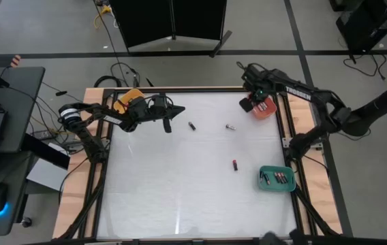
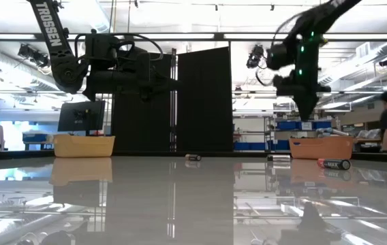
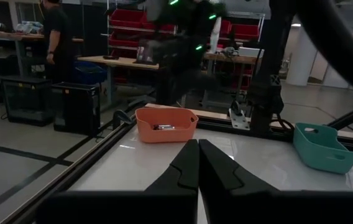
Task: Sort batteries
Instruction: Put the red battery into the yellow bin
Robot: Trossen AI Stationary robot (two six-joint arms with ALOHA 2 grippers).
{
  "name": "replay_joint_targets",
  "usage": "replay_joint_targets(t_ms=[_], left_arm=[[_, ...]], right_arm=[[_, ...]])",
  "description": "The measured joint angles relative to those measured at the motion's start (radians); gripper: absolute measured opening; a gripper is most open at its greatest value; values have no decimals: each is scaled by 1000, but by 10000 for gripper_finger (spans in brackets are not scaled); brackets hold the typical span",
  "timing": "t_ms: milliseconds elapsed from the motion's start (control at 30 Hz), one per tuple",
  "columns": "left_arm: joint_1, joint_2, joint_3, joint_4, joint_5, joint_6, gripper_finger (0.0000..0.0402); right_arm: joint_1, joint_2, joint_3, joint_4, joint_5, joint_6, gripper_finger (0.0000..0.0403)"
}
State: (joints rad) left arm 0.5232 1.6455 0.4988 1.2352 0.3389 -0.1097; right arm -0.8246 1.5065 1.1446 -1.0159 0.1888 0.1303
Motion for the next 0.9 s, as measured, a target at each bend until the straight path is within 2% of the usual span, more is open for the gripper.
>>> replay_joint_targets(t_ms=[200,367,533,700,900], left_arm=[[0,0,0,-12,1,25,10],[0,0,0,-35,1,27,10],[0,0,0,-45,2,52,10],[0,0,0,-46,2,53,10],[0,0,0,-46,2,53,10]], right_arm=[[197,-107,-42,-20,-46,212,13],[377,-144,-95,0,-62,444,13],[545,-123,-127,21,-95,678,17],[690,-85,-131,65,-208,854,12],[817,-26,-131,93,-323,1070,55]])
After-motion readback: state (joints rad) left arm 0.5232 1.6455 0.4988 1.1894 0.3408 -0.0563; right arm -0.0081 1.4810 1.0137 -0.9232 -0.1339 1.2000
